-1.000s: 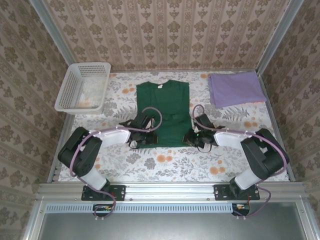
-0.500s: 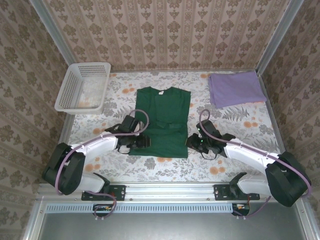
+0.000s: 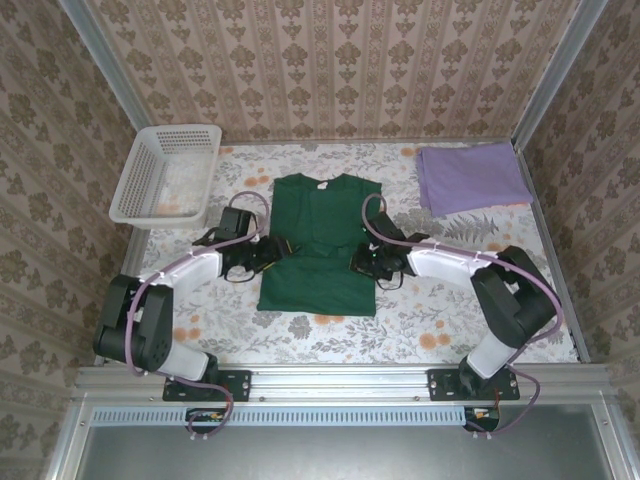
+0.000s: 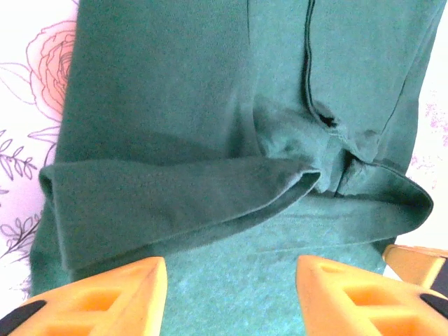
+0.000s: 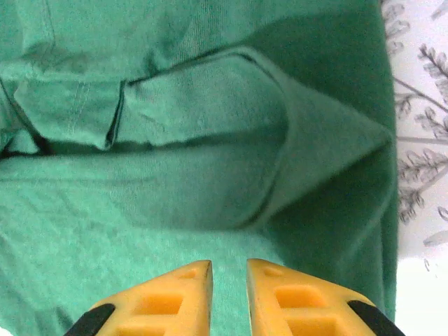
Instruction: Fold and stack the t-shirts
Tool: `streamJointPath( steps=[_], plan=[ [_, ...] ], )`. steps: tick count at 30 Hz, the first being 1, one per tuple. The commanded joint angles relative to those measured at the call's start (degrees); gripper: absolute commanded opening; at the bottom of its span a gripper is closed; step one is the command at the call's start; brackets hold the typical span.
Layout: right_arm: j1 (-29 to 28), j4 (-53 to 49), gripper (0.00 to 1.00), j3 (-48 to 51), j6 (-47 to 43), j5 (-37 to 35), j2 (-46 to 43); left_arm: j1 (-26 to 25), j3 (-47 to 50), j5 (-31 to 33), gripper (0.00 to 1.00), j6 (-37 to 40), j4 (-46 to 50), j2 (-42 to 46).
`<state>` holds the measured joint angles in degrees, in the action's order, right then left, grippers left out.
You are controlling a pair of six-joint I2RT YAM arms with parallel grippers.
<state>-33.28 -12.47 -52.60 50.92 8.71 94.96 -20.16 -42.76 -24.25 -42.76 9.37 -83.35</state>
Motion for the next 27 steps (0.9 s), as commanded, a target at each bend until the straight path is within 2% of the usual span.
streamJointPath(
  steps=[1, 6, 15, 20, 24, 27],
  plan=[
    [0.48, -0.78, 0.22, -2.55, -0.91, -2.34, 2.18, -0.14, -1.25, 0.17, 0.54, -2.25, -1.31, 0.84],
    [4.04, 2.94, 0.23, -3.77, 0.88, -0.84, 5.43, -2.7, -2.34, 7.07, 0.67, 0.55, 2.87, 5.28],
    [7.74, 7.53, 0.26, -8.48, 4.82, 3.77, 10.04, -8.6, -3.38, 12.23, 0.7, 4.1, 7.55, 8.16],
    [10.31, 9.26, 0.27, -9.41, 7.78, 5.73, 11.34, -10.22, -6.35, 8.81, 0.64, 4.86, 7.57, 4.35],
    [10.25, 10.85, 0.27, -7.12, 7.26, 5.37, 7.64, -10.49, -10.88, 8.19, 0.51, 6.18, 9.52, -1.52],
    [9.99, 11.78, 0.26, -4.64, 6.79, 6.34, 5.6, -10.68, -13.24, 7.49, 0.48, 5.75, 8.55, -5.07]
  ],
)
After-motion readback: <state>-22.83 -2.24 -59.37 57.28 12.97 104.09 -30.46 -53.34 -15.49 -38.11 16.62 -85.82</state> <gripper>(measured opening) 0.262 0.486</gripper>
